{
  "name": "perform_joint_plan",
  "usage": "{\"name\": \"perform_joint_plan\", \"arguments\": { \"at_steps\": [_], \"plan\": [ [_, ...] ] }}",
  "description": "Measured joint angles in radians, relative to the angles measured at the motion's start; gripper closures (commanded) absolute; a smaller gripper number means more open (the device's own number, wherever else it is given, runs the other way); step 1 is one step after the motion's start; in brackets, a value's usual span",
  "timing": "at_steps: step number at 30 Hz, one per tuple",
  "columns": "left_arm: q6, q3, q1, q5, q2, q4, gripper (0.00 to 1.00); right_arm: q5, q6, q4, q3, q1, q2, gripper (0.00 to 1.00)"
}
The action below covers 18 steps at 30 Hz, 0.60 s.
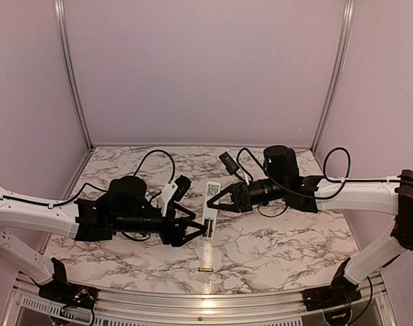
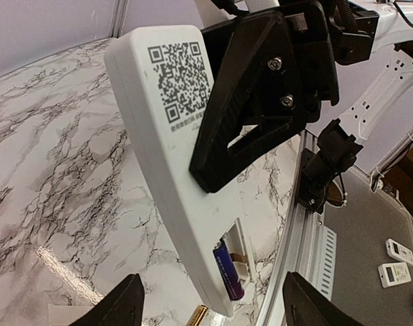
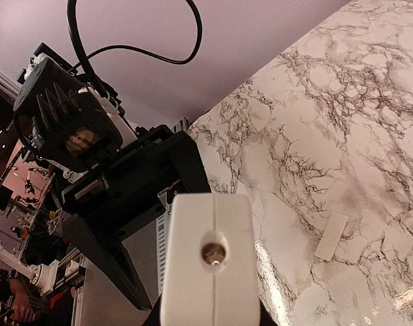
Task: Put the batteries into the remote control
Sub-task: Press the battery in the battery compartment.
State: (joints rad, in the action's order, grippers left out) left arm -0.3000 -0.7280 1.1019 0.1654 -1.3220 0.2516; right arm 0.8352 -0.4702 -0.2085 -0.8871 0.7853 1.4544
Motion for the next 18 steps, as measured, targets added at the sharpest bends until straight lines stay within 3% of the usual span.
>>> {"name": "perform_joint_plan", "arguments": {
  "at_steps": [18],
  "plan": [
    [-0.021,-0.035,-0.006,0.045,-0.075,0.005,0.55,0.002,0.0,0.0,0.0,0.003,-0.002,1.0]
  ]
}}
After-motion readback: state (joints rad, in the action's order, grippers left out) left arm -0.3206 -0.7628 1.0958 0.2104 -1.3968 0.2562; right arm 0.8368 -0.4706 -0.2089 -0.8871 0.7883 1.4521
